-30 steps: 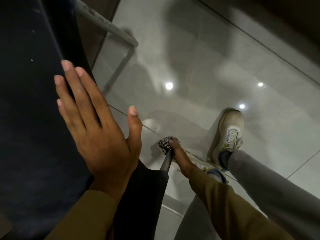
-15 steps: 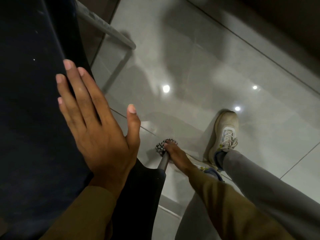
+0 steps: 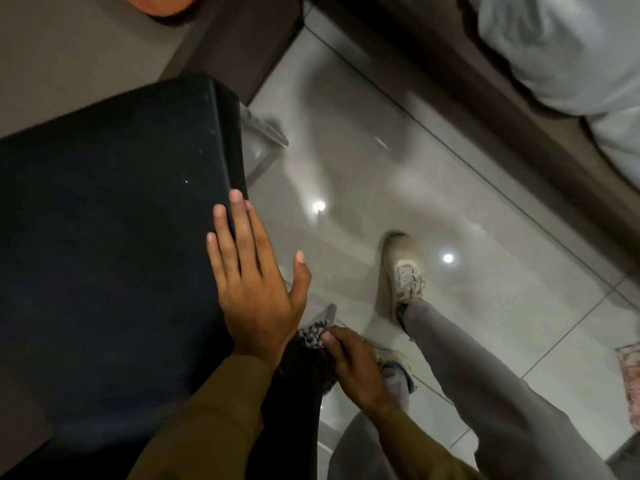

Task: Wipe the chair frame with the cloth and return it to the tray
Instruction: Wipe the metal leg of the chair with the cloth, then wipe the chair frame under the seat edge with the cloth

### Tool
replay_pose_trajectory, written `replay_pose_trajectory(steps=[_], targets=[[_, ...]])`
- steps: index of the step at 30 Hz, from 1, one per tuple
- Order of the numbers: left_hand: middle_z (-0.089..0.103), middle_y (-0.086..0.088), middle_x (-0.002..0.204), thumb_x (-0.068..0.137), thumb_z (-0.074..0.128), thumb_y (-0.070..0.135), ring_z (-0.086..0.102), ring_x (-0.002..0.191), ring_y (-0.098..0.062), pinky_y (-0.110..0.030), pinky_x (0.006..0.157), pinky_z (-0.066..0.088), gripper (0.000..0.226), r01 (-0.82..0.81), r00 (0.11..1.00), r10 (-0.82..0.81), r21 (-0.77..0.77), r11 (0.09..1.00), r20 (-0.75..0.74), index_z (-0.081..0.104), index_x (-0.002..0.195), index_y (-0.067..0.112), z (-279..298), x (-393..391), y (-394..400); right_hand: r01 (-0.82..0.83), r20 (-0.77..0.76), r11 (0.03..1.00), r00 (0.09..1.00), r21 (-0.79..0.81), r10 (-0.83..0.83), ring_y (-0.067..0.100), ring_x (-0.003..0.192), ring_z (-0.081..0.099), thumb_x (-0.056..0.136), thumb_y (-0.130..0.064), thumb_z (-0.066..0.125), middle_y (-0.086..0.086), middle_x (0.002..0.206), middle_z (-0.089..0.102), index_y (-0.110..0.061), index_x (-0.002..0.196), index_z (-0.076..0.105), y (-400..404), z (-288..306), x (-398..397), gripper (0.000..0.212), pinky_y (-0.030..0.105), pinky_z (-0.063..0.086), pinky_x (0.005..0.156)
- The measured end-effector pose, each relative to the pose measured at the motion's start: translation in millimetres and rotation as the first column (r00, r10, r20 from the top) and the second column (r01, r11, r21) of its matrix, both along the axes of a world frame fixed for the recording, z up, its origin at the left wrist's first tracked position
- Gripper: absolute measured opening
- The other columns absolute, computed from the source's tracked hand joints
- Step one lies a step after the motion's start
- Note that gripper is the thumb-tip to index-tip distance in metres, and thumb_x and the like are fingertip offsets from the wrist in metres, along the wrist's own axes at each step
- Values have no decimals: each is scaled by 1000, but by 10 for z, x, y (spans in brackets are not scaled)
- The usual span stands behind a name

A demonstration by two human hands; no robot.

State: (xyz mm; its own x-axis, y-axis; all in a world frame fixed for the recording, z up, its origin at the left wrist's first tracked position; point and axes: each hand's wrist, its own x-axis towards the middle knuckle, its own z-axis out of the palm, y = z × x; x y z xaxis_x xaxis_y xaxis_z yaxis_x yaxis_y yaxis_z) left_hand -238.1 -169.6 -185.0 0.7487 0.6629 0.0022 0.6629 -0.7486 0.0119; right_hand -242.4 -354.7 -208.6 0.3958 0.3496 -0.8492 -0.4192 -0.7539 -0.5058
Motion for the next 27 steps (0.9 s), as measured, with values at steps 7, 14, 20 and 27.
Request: replay_pose_trajectory(steps=[7,14,20,27], targets=[[29,-18,180,110,46,41,23,169,-36,-55,137,27,74,-31,1000,31,-56,998,-3,30,171,5,141,69,47,520,-45,825,840,-221,-541,39,116,75,116,-36,43,17,115,80,-16,107,75,-61,400,685,39,59,59,109],[30,-16,180,111,42,36,28,169,-32,-53,139,27,73,19,999,-15,-135,991,30,21,173,4,325,949,1199,642,82,766,762,40,-643,56,118,72,115,-47,37,34,127,75,-6,132,67,763,325,1925,54,53,60,93],[19,-13,184,110,25,50,16,173,-26,-46,144,5,79,-13,991,-32,-327,945,-132,10,175,6,271,1624,1982,571,117,788,788,231,-605,6,108,76,119,-34,36,-15,112,79,-36,115,72,1787,303,2485,36,30,65,90],[33,-8,180,113,22,43,25,171,-21,-53,143,11,71,-61,998,63,-332,941,-5,23,173,6,254,1618,1923,372,-208,817,928,440,-310,15,154,56,119,-25,38,2,162,63,-18,158,57,2564,210,1987,44,48,42,132]])
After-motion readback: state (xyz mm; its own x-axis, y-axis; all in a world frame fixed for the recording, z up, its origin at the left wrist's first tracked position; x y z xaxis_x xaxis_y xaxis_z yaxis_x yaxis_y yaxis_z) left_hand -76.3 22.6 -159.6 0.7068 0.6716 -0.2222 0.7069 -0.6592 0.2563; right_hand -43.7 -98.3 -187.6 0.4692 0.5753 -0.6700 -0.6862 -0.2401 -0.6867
